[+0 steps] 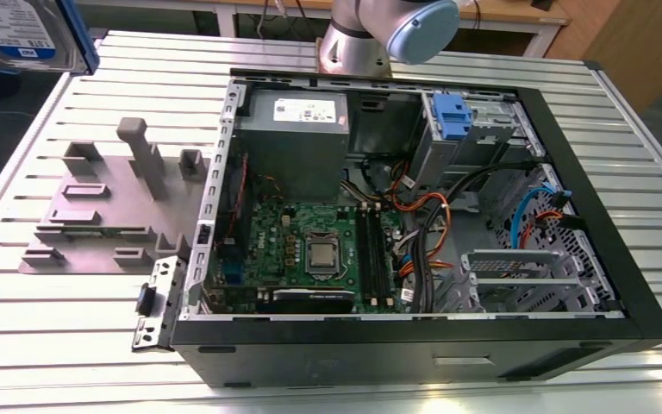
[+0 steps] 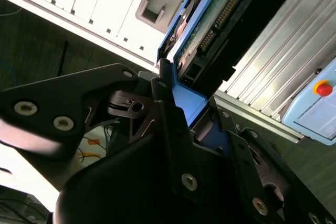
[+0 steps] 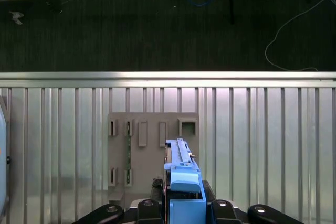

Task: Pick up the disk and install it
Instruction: 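Pick up the disk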

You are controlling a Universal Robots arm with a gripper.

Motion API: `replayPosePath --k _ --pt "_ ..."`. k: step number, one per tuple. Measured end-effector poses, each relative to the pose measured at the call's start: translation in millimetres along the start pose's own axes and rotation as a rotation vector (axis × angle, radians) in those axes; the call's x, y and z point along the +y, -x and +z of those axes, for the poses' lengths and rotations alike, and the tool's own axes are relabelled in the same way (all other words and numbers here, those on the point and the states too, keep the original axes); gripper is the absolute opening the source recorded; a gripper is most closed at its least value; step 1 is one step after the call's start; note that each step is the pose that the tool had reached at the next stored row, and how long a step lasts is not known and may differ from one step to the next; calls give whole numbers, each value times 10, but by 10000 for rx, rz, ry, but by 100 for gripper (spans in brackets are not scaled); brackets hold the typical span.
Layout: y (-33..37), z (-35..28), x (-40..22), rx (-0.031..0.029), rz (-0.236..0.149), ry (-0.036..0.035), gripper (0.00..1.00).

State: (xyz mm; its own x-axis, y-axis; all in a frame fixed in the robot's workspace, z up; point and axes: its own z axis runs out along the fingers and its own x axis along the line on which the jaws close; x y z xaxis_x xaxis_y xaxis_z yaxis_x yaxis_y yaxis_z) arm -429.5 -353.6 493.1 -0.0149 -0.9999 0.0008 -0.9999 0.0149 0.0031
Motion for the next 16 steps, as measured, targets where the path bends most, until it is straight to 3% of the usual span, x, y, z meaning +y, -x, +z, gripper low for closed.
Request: replayPosePath --k 16 --pt "1 -1 -35 0 1 1 36"
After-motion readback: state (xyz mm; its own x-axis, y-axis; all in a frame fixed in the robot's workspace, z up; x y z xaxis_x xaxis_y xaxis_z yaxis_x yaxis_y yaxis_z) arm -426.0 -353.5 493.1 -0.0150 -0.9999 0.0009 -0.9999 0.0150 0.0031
